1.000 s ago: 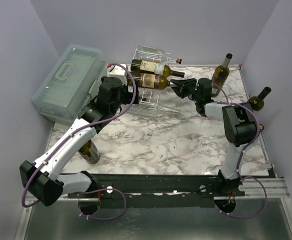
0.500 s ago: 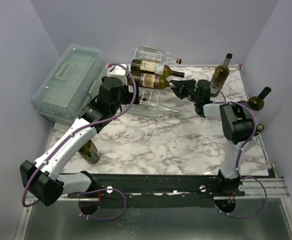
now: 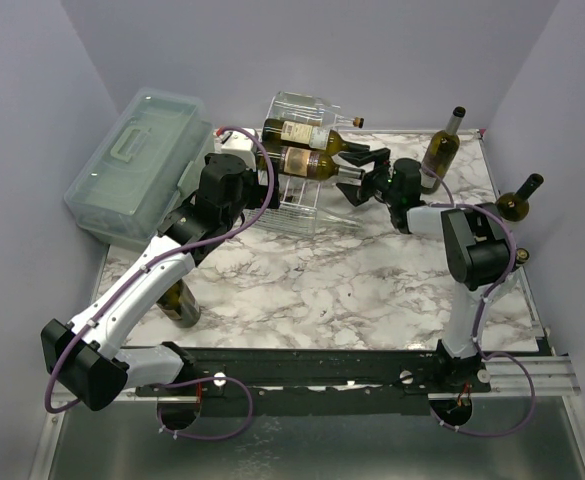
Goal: Put the wine bottle on the wine rack
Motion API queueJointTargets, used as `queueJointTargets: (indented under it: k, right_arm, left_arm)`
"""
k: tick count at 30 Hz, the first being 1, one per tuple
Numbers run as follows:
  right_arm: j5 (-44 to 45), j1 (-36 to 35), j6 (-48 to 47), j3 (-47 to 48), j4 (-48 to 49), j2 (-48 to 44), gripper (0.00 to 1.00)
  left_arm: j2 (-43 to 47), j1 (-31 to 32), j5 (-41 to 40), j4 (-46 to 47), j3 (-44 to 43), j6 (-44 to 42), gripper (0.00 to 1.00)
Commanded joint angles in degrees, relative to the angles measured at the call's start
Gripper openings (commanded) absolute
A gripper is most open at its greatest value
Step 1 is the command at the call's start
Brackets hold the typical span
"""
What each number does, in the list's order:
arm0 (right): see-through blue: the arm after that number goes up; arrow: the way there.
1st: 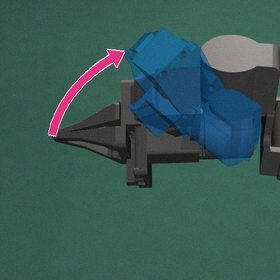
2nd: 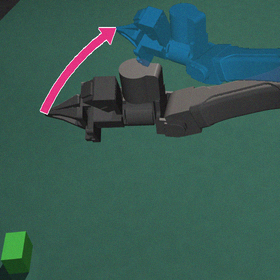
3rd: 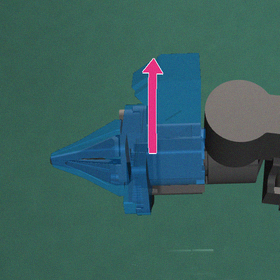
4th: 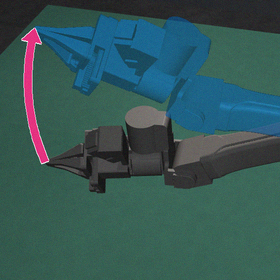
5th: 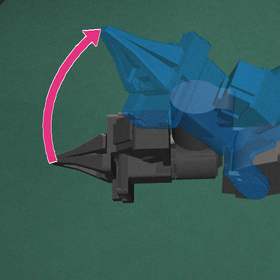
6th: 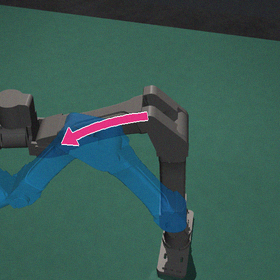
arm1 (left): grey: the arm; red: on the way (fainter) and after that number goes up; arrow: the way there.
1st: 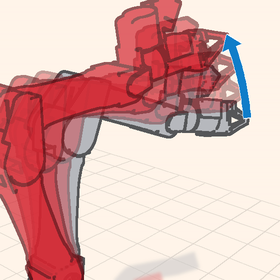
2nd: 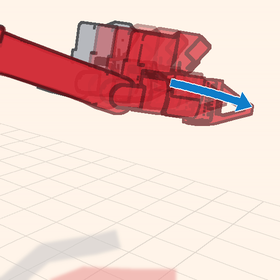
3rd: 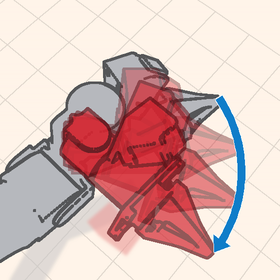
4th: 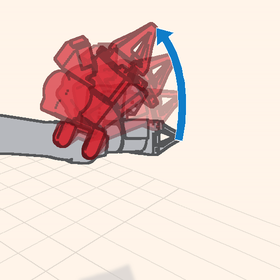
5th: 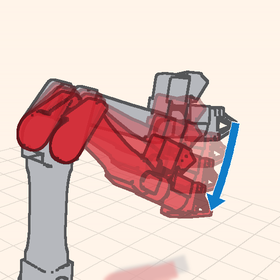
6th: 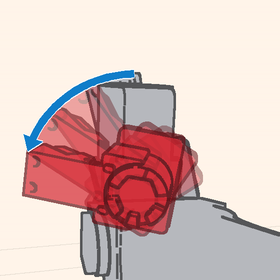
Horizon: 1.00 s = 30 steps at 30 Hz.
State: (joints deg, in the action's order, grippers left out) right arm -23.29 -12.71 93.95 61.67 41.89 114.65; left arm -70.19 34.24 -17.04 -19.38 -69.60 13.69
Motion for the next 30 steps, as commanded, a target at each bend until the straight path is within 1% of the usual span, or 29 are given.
queueJointTargets:
  k: [1, 6, 11, 15, 17, 20, 24, 30]
  right_arm:
    - [-1.1, -0.3, -6.2, 2.3, -8.4, -4.5, 1.0]
    - [0.2, -0.3, -11.0, 1.2, -15.5, -8.5, 1.0]
    - [0.1, 0.0, -13.5, -1.4, -19.5, -10.6, 1.0]
    - [2.2, 0.5, -17.4, -4.7, -23.7, -14.8, 1.0]
    - [2.6, 1.4, -19.5, -5.9, -26.8, -17.2, 1.0]
    - [1.0, 3.7, -22.2, -8.7, -29.3, -20.7, 1.0]
    - [1.1, 6.5, -31.3, -8.1, -38.0, -27.7, 1.0]
    - [4.7, 6.7, -47.2, -2.6, -52.3, -39.7, 1.0]
  left_arm:
    - [0.1, -0.3, 0.4, 0.6, 0.2, 0.0, 0.98]
    - [0.2, -0.3, 1.0, 0.6, 0.1, 0.0, 0.98]
    - [0.3, -0.3, 0.3, 0.6, 0.1, -0.3, 0.98]
    - [-0.1, -0.3, 0.1, 0.6, 0.1, -0.4, 0.98]
    - [0.2, -0.3, 0.2, 0.5, 0.1, -0.4, 0.98]
    - [0.3, -0.3, 0.1, 0.6, 0.1, -0.4, 0.98]
    - [0.3, -0.3, 0.4, 0.6, 0.1, -0.3, 0.98]
    - [0.5, -0.3, 1.0, 0.6, 0.1, -0.2, 0.98]
